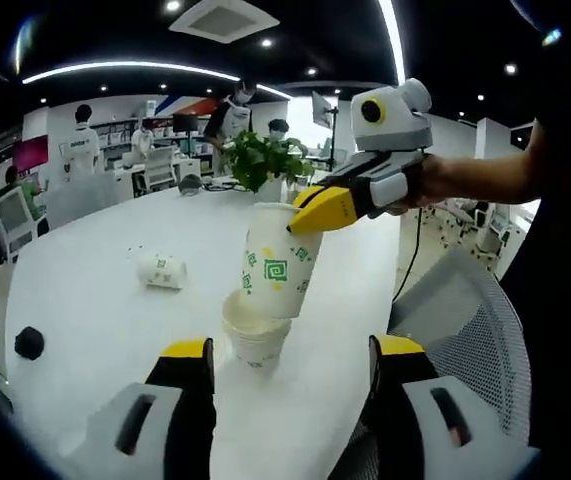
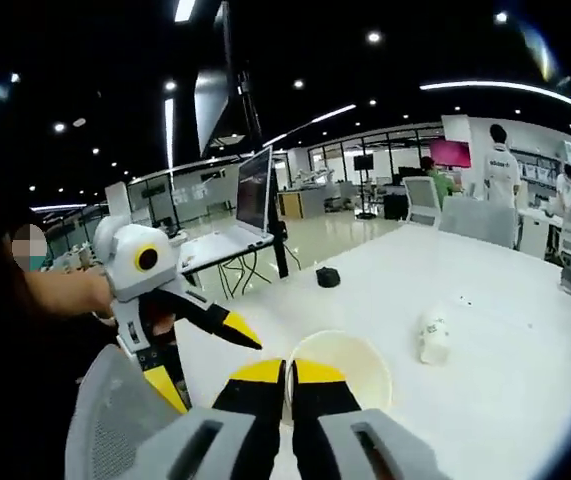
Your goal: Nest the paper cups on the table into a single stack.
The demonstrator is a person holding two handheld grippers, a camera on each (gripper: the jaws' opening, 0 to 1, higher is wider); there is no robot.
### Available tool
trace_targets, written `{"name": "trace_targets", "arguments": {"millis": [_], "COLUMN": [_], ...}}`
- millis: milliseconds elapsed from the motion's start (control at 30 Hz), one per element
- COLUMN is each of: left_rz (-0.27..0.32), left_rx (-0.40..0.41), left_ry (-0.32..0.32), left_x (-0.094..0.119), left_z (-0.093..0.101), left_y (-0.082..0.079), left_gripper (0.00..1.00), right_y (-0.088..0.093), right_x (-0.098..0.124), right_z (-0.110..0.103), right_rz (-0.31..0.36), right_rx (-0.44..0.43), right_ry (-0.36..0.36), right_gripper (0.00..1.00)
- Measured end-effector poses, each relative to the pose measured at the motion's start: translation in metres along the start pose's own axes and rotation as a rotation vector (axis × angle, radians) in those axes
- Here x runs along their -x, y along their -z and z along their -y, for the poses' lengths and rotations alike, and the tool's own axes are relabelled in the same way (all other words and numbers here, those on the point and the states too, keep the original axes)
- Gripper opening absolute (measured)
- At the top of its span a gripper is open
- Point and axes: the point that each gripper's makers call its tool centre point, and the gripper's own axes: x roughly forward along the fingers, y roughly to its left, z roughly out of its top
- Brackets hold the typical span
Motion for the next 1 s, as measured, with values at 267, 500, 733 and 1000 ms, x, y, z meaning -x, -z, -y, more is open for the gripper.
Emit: {"name": "trace_targets", "arguments": {"millis": [267,500,733,1000], "left_rz": [0.002,0.008,0.009,-0.005], "left_rx": [0.022,0.032,0.035,0.04], "left_ry": [-0.006,-0.012,-0.02,-0.018], "left_x": [0.0,0.001,0.002,0.002], "left_z": [0.001,0.001,0.002,0.005], "left_y": [0.005,0.007,0.006,0.01], "left_gripper": [0.62,0.61,0.61,0.6], "right_y": [0.015,0.027,0.041,0.055], "right_x": [-0.014,-0.027,-0.037,-0.048], "right_z": [0.009,0.01,0.006,0.001], "right_rz": [-0.072,-0.121,-0.167,-0.193], "right_rx": [0.086,0.123,0.152,0.121], "right_ry": [0.032,0.02,-0.003,-0.034], "right_gripper": [0.0,0.0,0.0,0.02]}}
